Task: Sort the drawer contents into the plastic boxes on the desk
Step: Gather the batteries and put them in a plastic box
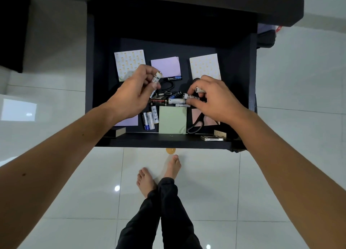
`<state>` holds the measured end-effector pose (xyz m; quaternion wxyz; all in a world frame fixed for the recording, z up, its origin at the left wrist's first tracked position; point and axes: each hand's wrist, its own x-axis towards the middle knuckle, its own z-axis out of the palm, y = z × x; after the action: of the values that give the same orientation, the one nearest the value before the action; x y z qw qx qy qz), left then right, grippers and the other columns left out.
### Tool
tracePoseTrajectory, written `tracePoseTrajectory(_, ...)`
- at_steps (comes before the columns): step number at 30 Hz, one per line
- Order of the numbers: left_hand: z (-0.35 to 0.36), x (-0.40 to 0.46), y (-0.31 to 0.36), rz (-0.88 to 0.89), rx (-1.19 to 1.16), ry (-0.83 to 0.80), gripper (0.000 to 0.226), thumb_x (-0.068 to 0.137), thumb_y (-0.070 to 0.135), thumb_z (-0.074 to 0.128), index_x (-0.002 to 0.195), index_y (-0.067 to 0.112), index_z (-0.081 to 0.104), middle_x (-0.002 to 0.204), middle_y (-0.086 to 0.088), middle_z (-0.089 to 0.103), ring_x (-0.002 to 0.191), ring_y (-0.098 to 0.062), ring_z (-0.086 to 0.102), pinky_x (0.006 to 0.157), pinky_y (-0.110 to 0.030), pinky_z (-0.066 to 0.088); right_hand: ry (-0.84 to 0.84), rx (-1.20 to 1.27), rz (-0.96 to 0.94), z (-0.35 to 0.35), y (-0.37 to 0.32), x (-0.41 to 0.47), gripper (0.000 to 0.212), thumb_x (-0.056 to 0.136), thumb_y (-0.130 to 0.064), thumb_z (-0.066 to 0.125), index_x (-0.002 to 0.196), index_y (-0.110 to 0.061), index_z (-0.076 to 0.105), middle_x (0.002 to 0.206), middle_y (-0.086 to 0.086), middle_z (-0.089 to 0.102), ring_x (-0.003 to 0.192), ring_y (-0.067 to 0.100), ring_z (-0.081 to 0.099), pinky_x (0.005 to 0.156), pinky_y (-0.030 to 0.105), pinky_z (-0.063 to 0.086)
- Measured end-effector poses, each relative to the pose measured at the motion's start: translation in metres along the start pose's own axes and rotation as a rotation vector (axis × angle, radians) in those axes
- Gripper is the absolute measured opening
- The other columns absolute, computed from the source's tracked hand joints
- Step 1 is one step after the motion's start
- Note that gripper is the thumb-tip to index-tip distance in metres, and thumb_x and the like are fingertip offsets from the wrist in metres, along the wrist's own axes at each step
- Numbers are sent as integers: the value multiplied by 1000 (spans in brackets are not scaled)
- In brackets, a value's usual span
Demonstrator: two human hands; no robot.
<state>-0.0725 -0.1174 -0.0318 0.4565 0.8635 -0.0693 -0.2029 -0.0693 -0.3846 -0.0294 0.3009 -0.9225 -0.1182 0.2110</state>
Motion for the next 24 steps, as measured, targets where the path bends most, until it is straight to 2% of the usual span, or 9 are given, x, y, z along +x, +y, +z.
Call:
tracePoseTrajectory(2, -1, -1, 1, 38, -25, -4, 43, 109, 17, 52, 147, 31, 37, 94, -3, 58, 81, -27, 59, 75, -45, 54, 22, 43, -9, -1, -3, -2, 18, 95, -34, 76, 107, -25, 66, 105, -10, 59, 96, 11, 58, 88, 37, 55)
tracePoseTrajectory(4, -3, -2, 2, 51, -23, -8, 51, 110, 16, 49, 153, 39, 35, 83, -2, 50, 65, -21, 48, 62, -33, 46, 30, 72, 5, -4, -5, -4, 21, 98, -32, 72, 111, -22, 59, 91, -15, 57, 81, 7, 55, 73, 29, 47)
tracePoseTrajectory(7, -5, -2, 4, 11, -19, -32, 38, 111, 15, 43, 137, 40, 55, 70, -2, 52, 54, -18, 42, 51, -30, 39, 25, 98, -1, -7, -9, -8, 23, 104, -31, 63, 118, -21, 48, 88, -5, 63, 72, 13, 59, 65, 34, 48)
tracePoseTrajectory(9, -5, -1, 6, 2, -22, -28, 28, 111, 16, 44, 125, 33, 61, 76, -10, 58, 62, -30, 49, 55, -36, 42, 28, 135, -30, -8, -12, -10, 24, 107, -29, 55, 130, -27, 47, 92, 1, 69, 78, 19, 66, 72, 40, 55)
tracePoseTrajectory(11, -4, 0, 5, 14, -9, -6, 20, 111, 17, 47, 115, 26, 64, 81, 0, 60, 65, -21, 52, 58, -27, 43, 19, 140, -39, -7, -15, -10, 32, 109, -25, 47, 139, -36, 49, 90, 3, 72, 83, 24, 70, 77, 43, 58)
tracePoseTrajectory(14, -3, 0, 4, 43, 6, 23, 14, 108, 15, 53, 110, 19, 66, 90, 10, 60, 63, 1, 55, 58, -12, 42, 10, 163, -22, -5, -17, -8, 27, 106, -16, 46, 120, -31, 63, 94, 2, 71, 82, 22, 70, 75, 44, 58)
tracePoseTrajectory(17, -2, 2, -1, 90, 53, 44, 12, 103, 20, 64, 115, 20, 66, 103, 13, 64, 90, 4, 62, 70, -18, 50, 7, 127, -44, -1, -19, -3, 23, 100, -9, 52, 103, -23, 70, 101, -6, 66, 78, 5, 61, 70, 27, 47)
tracePoseTrajectory(21, -2, 7, -8, 68, 157, 48, 29, 96, 28, 73, 124, 31, 65, 99, 25, 57, 98, 6, 58, 79, -27, 48, -43, -12, -67, 4, -15, 5, 12, 96, -32, 74, 107, -31, 77, 91, -4, 62, 83, 17, 63, 73, 32, 51)
tracePoseTrajectory(24, -3, 6, -10, 43, 188, 24, 28, 93, 32, 78, 120, 31, 68, 104, 16, 62, 103, -8, 61, 85, -33, 54, -101, -99, -54, 4, -14, 8, 28, 86, -42, 84, 112, -32, 77, 91, -9, 60, 85, 17, 61, 74, 34, 50)
